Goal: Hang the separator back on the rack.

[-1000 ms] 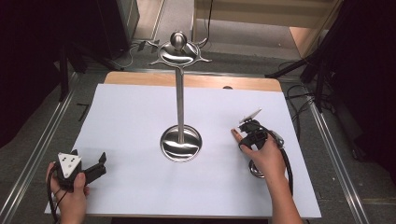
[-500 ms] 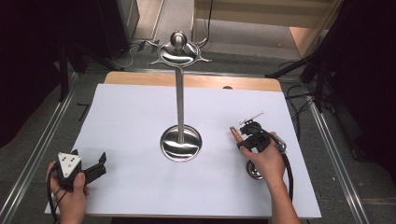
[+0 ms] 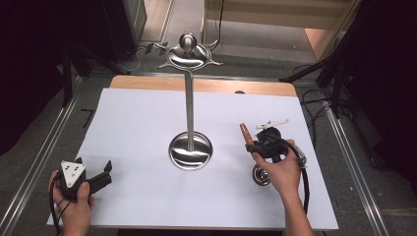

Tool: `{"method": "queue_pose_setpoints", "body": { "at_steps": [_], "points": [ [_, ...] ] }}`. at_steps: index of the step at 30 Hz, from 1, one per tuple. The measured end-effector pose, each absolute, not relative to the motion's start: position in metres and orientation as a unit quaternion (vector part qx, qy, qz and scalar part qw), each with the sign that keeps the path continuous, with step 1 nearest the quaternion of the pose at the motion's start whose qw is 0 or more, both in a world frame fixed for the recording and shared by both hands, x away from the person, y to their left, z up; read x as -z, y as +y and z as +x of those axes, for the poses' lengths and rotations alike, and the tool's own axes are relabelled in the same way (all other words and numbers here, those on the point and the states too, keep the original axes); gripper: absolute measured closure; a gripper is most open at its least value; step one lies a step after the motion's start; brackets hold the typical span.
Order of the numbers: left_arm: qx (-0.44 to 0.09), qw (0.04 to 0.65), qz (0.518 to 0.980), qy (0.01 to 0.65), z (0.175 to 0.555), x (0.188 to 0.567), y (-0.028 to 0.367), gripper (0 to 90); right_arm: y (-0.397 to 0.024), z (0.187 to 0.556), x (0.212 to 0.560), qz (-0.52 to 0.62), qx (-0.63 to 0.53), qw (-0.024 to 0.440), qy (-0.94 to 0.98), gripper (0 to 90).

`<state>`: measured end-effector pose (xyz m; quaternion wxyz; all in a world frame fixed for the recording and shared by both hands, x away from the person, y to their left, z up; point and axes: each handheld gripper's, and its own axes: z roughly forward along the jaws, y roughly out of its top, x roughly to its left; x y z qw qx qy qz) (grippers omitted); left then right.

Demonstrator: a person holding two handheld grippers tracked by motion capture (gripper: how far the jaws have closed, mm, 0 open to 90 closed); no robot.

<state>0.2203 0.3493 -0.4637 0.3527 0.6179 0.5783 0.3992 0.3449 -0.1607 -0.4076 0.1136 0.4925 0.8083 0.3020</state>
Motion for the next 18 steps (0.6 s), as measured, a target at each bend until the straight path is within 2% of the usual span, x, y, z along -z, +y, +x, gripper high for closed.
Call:
{"method": "queue_pose_setpoints", "body": {
  "at_steps": [18],
  "points": [
    [-0.399, 0.353, 0.618, 0.579, 0.22, 0.464, 0.349, 9.6, -0.151, 0.316, 0.368, 0.443, -0.457, 0.144, 0.758, 69.7]
  ]
}}
